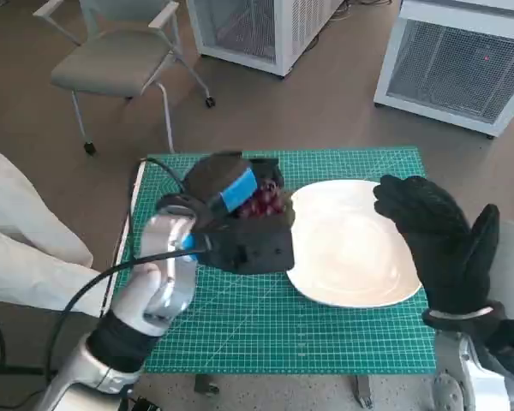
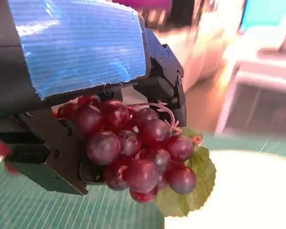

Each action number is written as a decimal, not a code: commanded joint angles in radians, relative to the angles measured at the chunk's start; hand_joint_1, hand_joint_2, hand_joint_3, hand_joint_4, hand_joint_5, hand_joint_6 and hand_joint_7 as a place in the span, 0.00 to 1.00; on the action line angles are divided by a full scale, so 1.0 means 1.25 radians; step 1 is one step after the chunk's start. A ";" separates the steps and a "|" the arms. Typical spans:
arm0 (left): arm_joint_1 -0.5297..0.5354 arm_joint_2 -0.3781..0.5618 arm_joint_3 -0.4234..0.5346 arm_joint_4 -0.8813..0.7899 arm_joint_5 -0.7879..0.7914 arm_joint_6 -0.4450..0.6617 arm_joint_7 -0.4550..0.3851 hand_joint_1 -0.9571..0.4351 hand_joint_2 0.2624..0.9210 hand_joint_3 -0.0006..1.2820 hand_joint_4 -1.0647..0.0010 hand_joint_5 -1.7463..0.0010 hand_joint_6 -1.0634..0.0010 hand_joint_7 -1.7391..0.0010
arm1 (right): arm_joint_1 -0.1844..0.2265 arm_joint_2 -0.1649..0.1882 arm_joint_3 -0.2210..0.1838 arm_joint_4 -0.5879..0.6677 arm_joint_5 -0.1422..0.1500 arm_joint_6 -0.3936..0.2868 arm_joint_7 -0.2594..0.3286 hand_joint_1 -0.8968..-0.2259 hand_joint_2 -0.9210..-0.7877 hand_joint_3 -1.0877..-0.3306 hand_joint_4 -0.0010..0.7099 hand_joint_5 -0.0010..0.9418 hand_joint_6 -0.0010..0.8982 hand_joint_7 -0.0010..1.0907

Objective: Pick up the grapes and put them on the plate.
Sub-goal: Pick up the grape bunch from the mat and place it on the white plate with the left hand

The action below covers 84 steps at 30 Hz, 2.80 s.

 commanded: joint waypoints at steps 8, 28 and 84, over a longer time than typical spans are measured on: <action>-0.018 -0.013 -0.003 0.008 0.006 -0.009 -0.010 0.69 0.98 0.04 0.33 0.25 0.30 0.50 | 0.006 -0.003 -0.005 0.016 -0.008 -0.005 0.004 0.78 0.00 0.60 0.57 0.82 0.21 0.93; -0.196 -0.204 -0.074 0.224 -0.024 -0.063 -0.030 0.69 0.95 0.05 0.29 0.29 0.32 0.48 | 0.021 -0.009 -0.021 -0.006 -0.001 -0.007 0.007 0.77 0.00 0.61 0.58 0.82 0.21 0.93; -0.286 -0.320 -0.088 0.637 -0.104 -0.218 0.062 0.43 0.87 0.00 0.78 0.99 0.70 0.97 | 0.056 0.004 -0.030 -0.046 -0.021 -0.005 -0.034 0.77 0.00 0.62 0.59 0.80 0.23 0.90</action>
